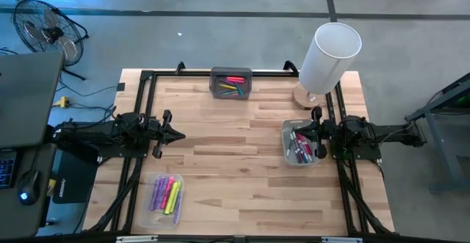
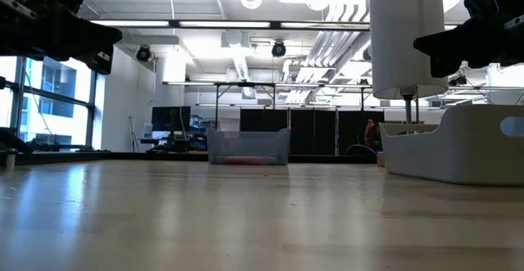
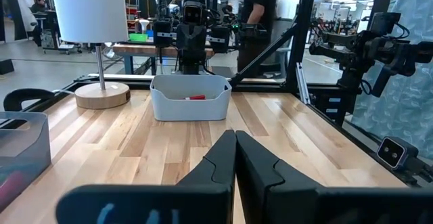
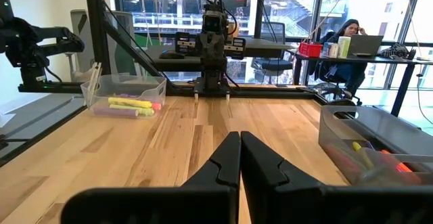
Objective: Pick & Place Markers
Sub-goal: Return to Home Position
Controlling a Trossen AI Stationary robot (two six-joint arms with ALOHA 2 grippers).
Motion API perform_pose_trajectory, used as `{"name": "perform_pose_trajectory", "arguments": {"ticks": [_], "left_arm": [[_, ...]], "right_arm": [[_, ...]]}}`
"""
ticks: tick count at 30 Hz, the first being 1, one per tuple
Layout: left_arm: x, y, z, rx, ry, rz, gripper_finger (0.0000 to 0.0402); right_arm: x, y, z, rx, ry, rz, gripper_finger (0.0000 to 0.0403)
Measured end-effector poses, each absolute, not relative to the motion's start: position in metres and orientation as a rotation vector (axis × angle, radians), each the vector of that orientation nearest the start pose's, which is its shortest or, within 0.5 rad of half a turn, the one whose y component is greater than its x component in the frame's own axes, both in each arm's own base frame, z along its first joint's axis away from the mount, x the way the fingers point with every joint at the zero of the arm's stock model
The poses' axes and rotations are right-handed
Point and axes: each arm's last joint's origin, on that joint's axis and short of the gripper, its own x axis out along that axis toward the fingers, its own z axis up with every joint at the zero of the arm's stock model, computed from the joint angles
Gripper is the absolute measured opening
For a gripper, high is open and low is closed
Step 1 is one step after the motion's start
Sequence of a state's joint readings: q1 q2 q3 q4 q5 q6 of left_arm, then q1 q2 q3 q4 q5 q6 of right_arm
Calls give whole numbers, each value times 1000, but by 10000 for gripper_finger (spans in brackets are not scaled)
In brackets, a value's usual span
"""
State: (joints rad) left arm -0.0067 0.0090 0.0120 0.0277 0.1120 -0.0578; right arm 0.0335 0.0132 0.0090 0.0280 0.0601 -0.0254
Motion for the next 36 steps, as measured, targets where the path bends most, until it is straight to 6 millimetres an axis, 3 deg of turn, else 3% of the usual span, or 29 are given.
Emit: {"name": "perform_pose_trajectory", "arguments": {"ticks": [5, 19, 36], "left_arm": [[97, -4, 170, -56, -28, -135, 1], [94, -12, 176, -47, -38, -427, 1], [94, -11, 176, -49, -32, -383, 1]], "right_arm": [[98, 2, 168, -24, -23, -27, 0], [98, 2, 168, -24, -23, -27, 0], [98, 2, 168, -25, -22, -27, 0]]}}
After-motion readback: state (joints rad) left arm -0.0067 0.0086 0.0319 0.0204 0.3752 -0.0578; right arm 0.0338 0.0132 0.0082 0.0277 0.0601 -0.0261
